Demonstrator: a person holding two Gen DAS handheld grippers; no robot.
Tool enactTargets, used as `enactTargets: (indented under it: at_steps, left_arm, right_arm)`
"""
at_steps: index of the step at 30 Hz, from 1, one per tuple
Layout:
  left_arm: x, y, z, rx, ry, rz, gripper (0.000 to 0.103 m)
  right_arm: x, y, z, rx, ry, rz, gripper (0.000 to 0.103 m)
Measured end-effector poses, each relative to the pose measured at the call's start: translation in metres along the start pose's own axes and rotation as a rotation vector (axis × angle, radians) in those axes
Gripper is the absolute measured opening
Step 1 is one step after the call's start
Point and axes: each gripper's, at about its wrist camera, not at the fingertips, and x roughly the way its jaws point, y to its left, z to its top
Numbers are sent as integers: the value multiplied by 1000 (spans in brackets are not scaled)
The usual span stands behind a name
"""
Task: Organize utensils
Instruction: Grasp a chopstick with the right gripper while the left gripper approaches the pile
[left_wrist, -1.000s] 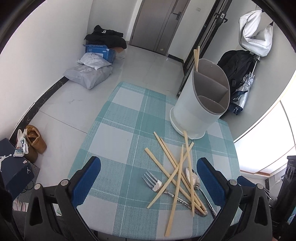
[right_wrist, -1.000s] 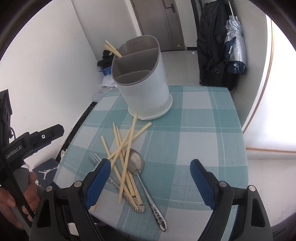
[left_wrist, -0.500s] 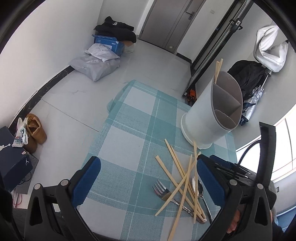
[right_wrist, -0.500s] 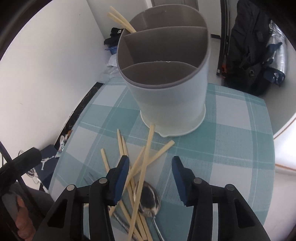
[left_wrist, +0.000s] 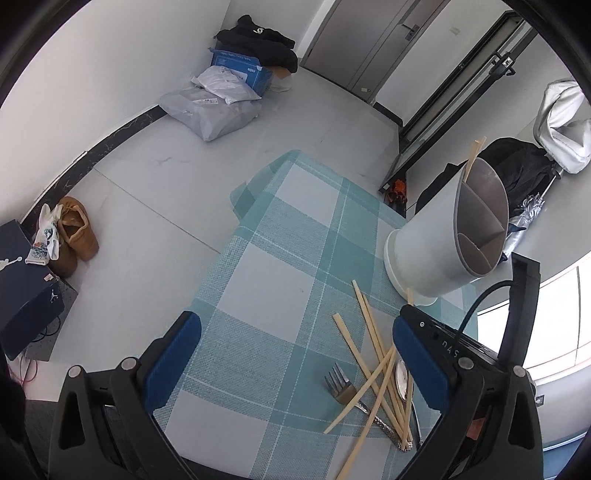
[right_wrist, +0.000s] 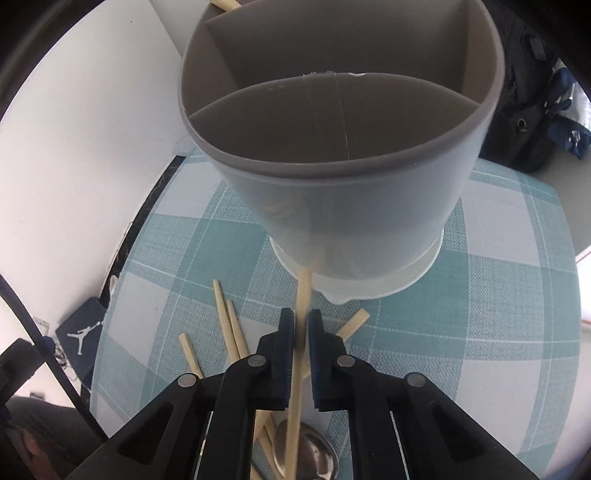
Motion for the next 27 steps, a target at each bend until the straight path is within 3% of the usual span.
enactTargets:
  at_steps: [12,17,27]
  left_arm:
    - [17,-18,-10,101,41,60,102]
    - [21,-35,-18,193,3,166,102]
    - [49,-79,-28,372,140,70,102]
  right_arm:
    - [-51,-30,-2,129,-90,136,6]
    - [-79,-74,-9,257,-111,213,6]
    - [-100,-140,-37,428,-172,335,6]
